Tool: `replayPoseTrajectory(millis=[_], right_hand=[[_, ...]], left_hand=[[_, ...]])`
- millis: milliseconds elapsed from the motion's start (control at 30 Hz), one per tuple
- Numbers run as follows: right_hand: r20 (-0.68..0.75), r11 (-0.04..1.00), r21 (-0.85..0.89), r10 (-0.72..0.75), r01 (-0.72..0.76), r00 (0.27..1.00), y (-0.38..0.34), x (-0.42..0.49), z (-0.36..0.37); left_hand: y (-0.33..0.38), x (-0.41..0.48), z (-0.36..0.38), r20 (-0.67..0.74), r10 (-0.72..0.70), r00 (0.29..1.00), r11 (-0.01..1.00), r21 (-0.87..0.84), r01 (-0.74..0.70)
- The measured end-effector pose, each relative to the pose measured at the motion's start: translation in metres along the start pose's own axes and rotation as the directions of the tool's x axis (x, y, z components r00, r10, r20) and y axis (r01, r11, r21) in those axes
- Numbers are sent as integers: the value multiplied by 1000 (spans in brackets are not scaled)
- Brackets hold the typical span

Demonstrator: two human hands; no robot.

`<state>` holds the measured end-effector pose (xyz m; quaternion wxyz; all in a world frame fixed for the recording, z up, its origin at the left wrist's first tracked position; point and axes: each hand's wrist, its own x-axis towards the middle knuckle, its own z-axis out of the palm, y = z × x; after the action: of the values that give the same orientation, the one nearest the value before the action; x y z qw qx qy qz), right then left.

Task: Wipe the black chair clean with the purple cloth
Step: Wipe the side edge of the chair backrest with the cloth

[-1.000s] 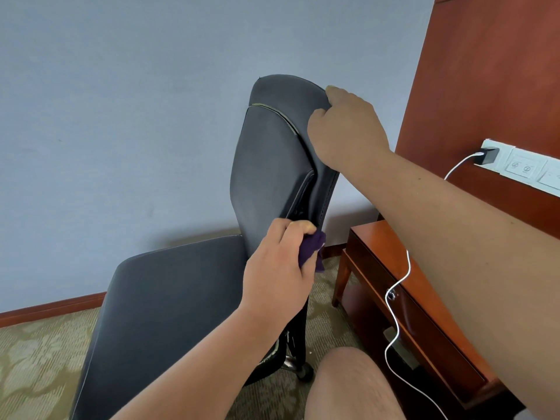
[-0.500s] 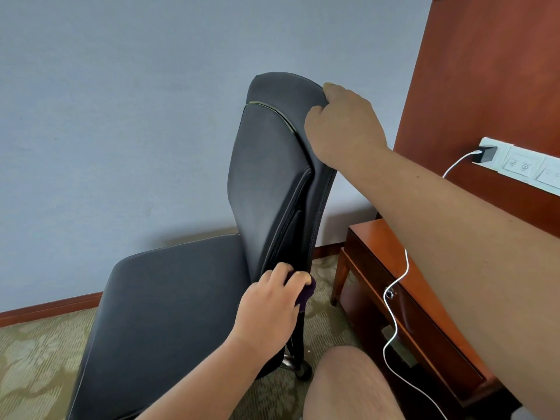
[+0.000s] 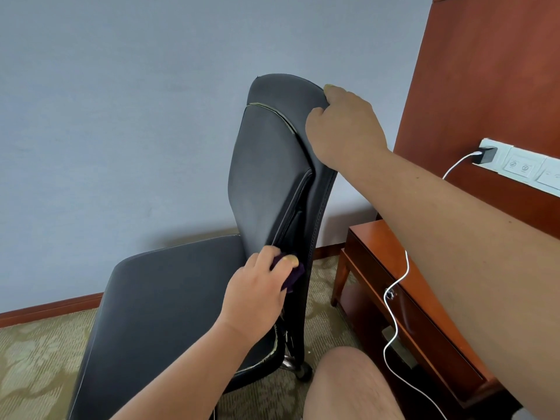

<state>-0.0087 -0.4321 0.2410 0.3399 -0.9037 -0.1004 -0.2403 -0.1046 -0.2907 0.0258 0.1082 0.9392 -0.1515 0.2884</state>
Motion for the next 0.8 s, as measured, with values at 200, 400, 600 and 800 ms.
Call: replayPoseTrajectory(millis=[200, 400, 600, 800], right_hand=[[1, 1000, -9, 2, -2, 1000, 0, 1, 1], [-2, 1000, 5, 8, -8, 1000, 0, 1, 0], [15, 999, 34, -1, 1, 1000, 1, 1, -2], [34, 999, 22, -37, 36, 999, 7, 1, -4]], left_hand=[[-10, -16, 21, 80, 55, 995, 991, 114, -64], [-17, -23, 24, 182, 190, 965, 950, 214, -227], [-3, 10, 6, -90, 100, 991, 981, 178, -83], [3, -12, 33, -104, 6, 995, 983, 181, 13]])
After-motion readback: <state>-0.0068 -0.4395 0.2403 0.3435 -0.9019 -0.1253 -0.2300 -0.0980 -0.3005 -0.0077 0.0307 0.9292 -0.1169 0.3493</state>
